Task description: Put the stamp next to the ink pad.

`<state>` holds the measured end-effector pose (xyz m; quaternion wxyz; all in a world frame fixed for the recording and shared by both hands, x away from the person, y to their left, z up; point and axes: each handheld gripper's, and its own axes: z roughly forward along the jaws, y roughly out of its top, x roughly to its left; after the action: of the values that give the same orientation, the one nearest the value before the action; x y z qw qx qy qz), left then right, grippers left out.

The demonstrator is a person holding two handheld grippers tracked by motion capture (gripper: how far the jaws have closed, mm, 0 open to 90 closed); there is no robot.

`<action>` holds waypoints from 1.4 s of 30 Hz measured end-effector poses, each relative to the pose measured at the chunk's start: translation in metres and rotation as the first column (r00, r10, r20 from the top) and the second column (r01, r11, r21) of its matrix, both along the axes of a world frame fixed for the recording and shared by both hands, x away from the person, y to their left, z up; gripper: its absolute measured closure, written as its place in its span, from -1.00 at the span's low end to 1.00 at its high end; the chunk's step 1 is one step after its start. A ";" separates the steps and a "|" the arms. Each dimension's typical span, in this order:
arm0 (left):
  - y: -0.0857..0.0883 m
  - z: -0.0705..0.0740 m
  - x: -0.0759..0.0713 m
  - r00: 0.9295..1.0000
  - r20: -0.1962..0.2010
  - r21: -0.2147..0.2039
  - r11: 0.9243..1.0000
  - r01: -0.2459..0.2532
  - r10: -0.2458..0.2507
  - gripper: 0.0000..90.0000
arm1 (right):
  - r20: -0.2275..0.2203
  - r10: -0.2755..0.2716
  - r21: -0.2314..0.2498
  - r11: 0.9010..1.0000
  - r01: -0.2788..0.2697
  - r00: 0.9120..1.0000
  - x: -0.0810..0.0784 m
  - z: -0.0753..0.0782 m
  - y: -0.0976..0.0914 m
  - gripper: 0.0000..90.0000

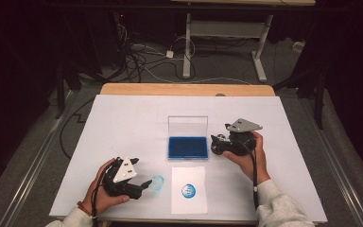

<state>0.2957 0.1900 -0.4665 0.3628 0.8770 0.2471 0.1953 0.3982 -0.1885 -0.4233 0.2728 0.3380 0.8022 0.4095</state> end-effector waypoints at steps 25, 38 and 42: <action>0.001 0.000 0.000 1.000 -0.005 -0.003 1.000 0.002 -0.002 -0.67 | 0.089 0.004 0.047 0.999 -0.008 0.996 -0.024 0.029 0.004 -0.61; 0.002 0.001 0.000 1.000 -0.004 -0.006 1.000 -0.002 0.002 -0.67 | 0.125 0.050 0.042 0.998 -0.055 0.991 -0.043 0.044 0.006 -0.61; 0.002 0.001 0.000 1.000 -0.002 -0.005 1.000 -0.001 0.001 -0.67 | 0.134 0.062 0.038 0.997 -0.068 0.989 -0.051 0.046 0.004 -0.61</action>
<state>0.2953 0.1919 -0.4652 0.3644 0.8762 0.2485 0.1942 0.3470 -0.1845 -0.3772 0.3048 0.2894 0.7842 0.4566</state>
